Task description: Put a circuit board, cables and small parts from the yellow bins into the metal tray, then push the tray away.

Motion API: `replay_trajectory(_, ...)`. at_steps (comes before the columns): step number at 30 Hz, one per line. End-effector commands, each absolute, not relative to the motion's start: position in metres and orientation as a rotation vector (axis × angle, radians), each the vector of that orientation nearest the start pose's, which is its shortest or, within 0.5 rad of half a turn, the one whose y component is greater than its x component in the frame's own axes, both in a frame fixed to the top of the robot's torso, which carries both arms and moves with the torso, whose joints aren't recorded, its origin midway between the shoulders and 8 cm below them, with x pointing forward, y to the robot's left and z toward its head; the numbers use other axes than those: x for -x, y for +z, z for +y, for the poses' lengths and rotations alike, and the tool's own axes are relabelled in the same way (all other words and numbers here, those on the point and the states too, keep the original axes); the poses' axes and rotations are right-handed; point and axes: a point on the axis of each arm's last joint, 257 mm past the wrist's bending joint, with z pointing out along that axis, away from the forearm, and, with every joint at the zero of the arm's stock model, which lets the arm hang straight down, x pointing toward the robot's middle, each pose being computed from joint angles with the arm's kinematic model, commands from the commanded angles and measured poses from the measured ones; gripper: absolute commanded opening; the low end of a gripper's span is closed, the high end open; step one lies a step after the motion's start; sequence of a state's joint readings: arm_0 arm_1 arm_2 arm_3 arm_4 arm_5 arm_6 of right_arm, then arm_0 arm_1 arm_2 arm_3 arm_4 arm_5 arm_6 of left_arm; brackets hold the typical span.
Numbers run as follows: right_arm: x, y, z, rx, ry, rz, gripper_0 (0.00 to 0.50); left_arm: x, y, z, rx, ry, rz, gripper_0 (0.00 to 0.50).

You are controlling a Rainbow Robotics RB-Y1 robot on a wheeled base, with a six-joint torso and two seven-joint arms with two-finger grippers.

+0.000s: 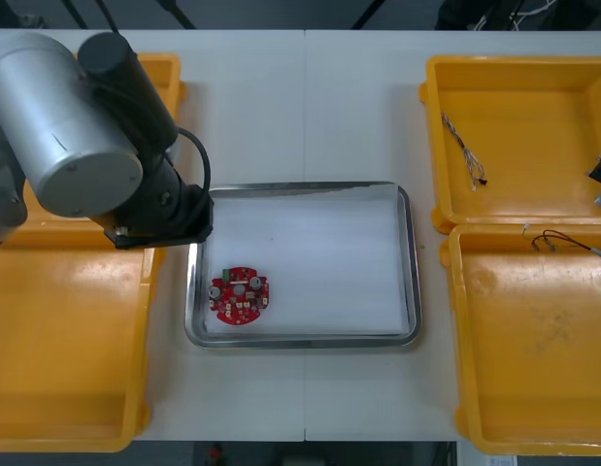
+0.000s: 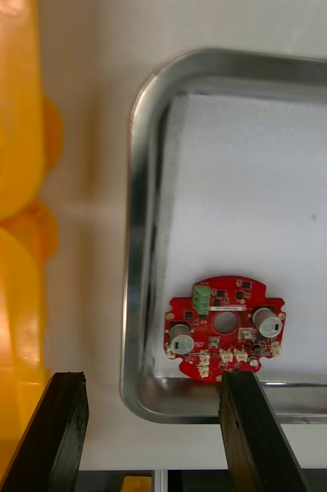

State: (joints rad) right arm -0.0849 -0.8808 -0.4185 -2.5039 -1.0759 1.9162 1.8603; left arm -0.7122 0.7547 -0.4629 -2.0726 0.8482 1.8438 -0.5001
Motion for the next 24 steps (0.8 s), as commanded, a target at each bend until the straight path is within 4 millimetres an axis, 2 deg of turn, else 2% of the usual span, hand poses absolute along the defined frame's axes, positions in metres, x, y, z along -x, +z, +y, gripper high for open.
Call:
replay_trajectory(1,-0.335,-0.100,-0.331,1.038,-0.301,2.355,0.000,-0.447,-0.121,0.211,0.368,-0.061,2.655,0.500)
replay_trajectory(4,-0.335,-0.100,-0.332,1.034,-0.301,2.357,0.000,-0.458,-0.106,0.233,0.456,-0.060,2.634,0.500)
replay_trajectory(12,-0.336,-0.099,-0.332,1.030,-0.304,2.356,0.000,-0.486,-0.080,0.276,0.569,-0.053,2.597,0.500)
replay_trajectory(18,-0.336,-0.099,-0.333,1.028,-0.308,2.356,0.000,-0.514,-0.066,0.295,0.697,-0.119,2.540,0.500)
replay_trajectory(24,-0.336,-0.099,-0.333,1.028,-0.308,2.357,0.000,-0.540,-0.060,0.304,0.801,-0.172,2.495,0.500)
